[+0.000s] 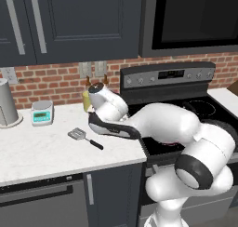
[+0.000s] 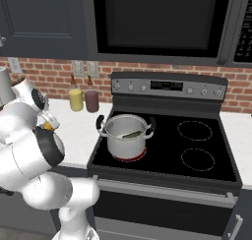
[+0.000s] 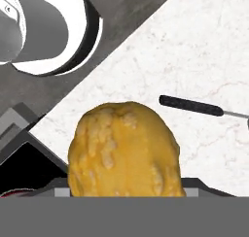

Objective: Put the squash and cucumber in the pot. Retrieve the spatula and lightly stir the vegetables in the pot.

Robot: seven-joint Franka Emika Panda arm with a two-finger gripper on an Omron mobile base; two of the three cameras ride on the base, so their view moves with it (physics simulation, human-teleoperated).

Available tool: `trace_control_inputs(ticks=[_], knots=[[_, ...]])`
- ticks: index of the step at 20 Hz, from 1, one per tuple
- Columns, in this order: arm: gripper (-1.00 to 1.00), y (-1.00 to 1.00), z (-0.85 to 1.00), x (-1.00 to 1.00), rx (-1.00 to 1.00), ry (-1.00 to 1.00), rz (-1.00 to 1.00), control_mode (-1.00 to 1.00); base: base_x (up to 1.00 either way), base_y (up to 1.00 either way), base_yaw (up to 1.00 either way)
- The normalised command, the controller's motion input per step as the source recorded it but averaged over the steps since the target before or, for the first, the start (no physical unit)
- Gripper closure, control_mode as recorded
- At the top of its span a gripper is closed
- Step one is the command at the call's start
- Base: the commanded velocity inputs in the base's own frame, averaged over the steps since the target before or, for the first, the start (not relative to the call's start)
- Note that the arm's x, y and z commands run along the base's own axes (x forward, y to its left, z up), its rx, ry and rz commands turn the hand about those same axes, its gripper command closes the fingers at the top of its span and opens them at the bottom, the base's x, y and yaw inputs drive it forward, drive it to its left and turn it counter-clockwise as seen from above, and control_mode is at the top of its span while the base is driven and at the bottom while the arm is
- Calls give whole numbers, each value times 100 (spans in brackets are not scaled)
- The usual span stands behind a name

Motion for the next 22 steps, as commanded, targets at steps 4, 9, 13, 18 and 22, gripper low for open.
trace_control_inputs(ticks=[4,9,13,18,22], knots=[[100,-45,82,-71,-2,-17,0,-100,0,0,0],[100,-69,56,-51,-3,-5,0,-100,0,0,0],[100,-93,37,-12,-2,0,-4,-100,0,0,0],[100,-100,58,0,0,0,-3,-100,0,0,0],[100,-96,15,9,0,-3,0,-100,0,0,0]])
